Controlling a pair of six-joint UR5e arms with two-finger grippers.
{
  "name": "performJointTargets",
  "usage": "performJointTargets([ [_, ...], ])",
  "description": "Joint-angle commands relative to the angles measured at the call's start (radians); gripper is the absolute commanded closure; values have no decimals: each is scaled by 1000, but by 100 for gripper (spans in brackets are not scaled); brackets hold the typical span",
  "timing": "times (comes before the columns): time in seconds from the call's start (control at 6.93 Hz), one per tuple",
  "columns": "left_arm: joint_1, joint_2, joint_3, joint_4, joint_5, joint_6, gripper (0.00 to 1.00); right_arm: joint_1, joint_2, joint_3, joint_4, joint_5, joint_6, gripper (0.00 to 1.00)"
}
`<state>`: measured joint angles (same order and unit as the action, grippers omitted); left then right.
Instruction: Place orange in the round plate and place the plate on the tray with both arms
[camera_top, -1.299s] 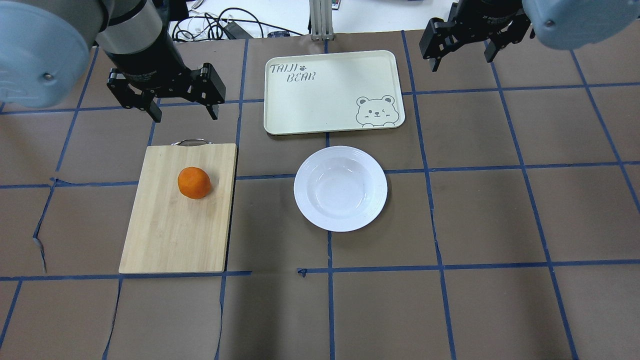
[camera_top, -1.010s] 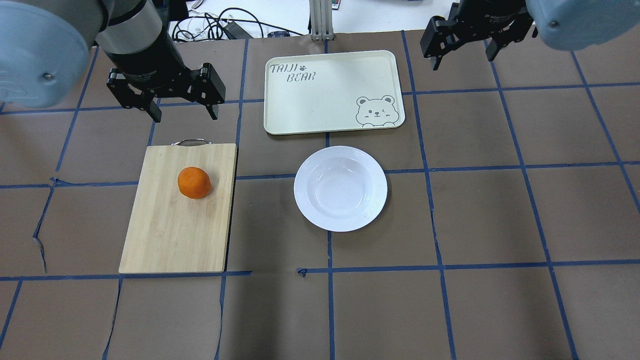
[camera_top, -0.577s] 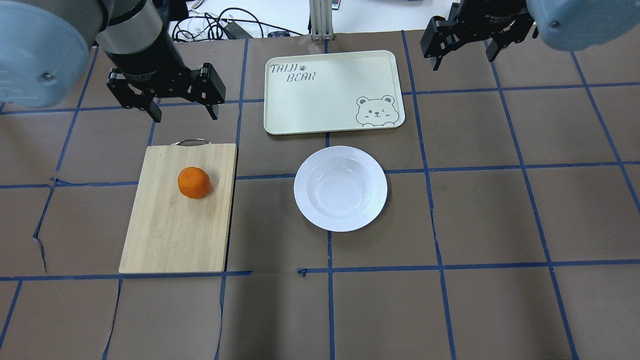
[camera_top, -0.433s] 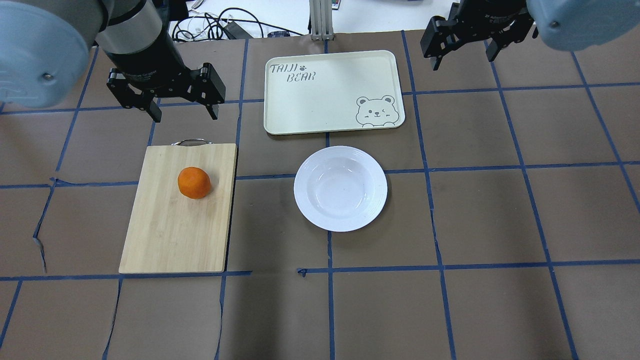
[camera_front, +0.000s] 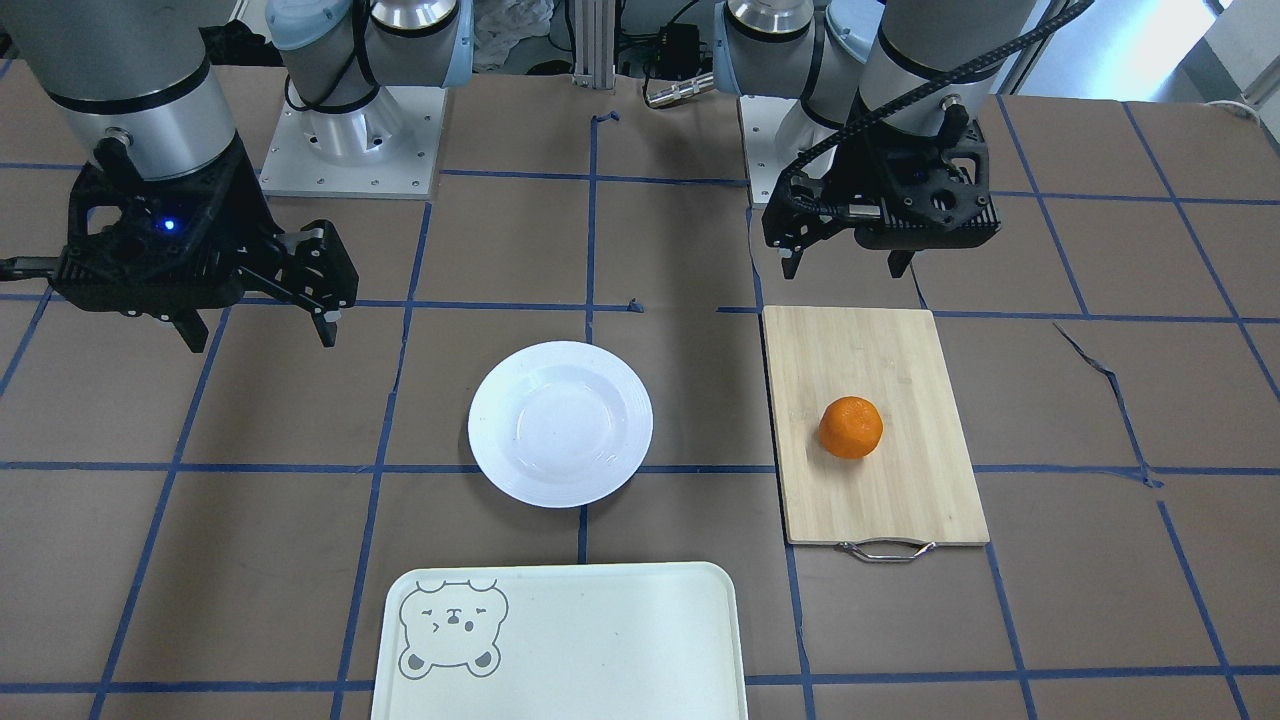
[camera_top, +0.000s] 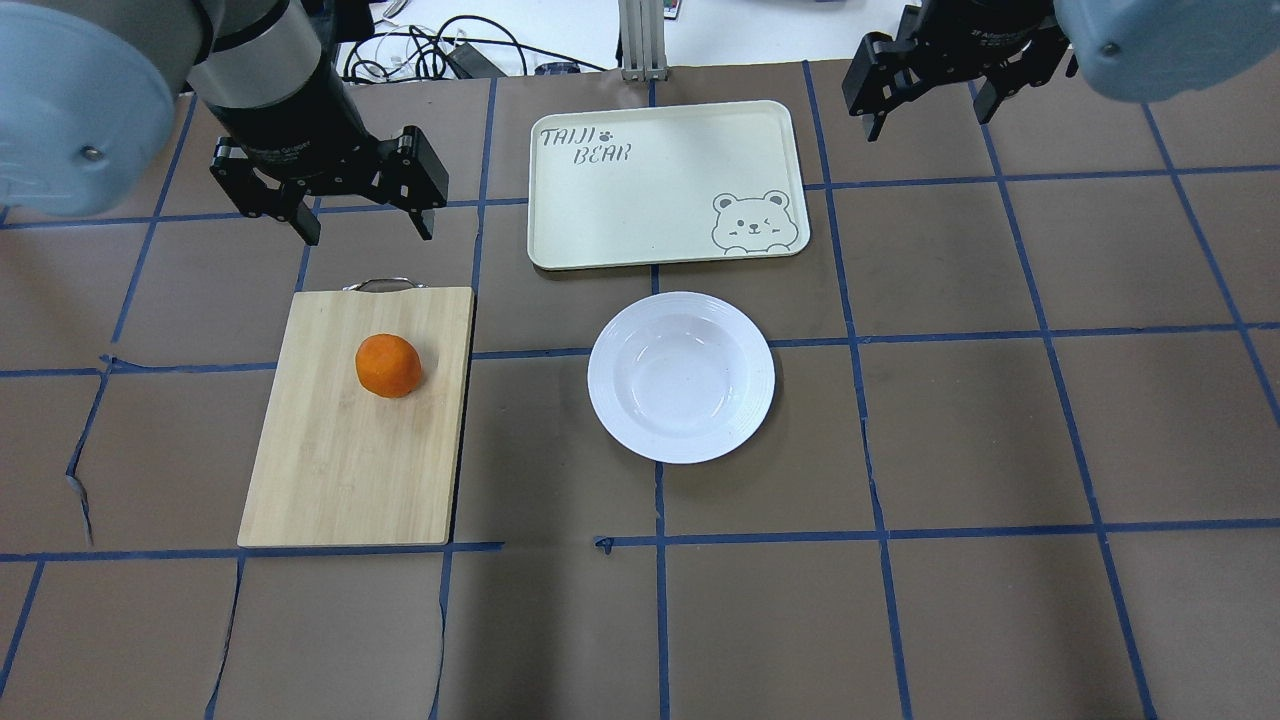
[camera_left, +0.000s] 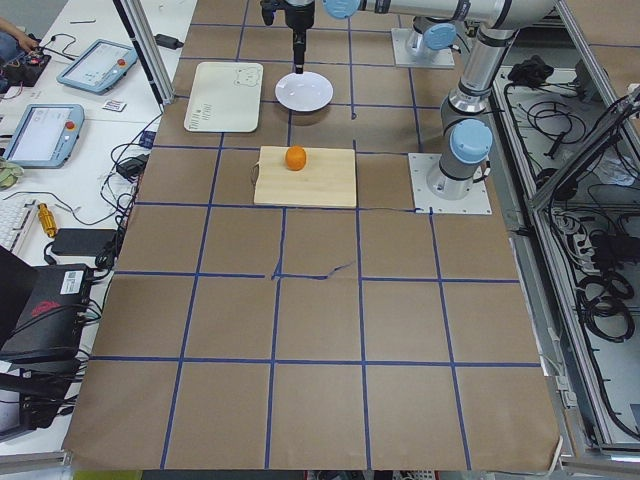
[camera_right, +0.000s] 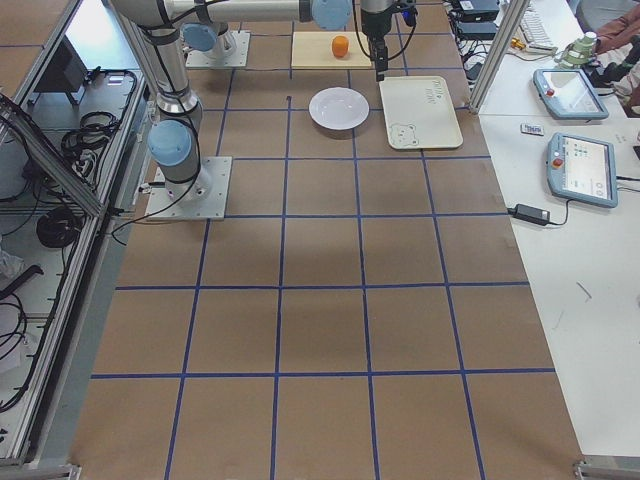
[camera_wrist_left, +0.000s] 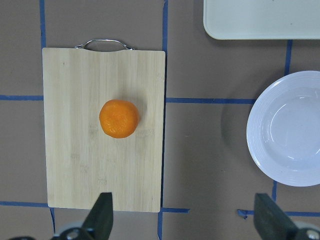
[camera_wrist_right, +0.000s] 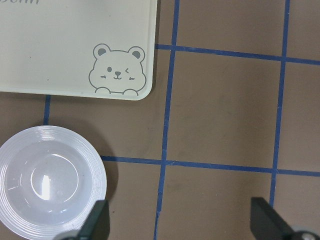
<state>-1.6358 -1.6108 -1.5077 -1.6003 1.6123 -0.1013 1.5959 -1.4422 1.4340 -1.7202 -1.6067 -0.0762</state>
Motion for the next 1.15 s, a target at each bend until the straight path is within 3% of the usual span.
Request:
performJointTargets([
  [0.0, 2, 2, 0, 0, -5, 2, 0, -1, 0, 0, -1, 1, 1, 0],
  [0.29, 8, -1, 12, 5, -12, 0, 0, -1, -1, 0, 2, -1, 0, 0],
  [0.72, 43, -159, -26, 28, 0, 44, 0, -1, 0, 0, 2, -1, 0, 0],
  [0.87, 85, -211, -93, 125, 97, 98, 0, -1, 0, 2, 2, -1, 1, 0],
  [1.01, 114, -240, -154, 150, 135, 97, 0, -1, -1, 2, 2, -1, 0, 0],
])
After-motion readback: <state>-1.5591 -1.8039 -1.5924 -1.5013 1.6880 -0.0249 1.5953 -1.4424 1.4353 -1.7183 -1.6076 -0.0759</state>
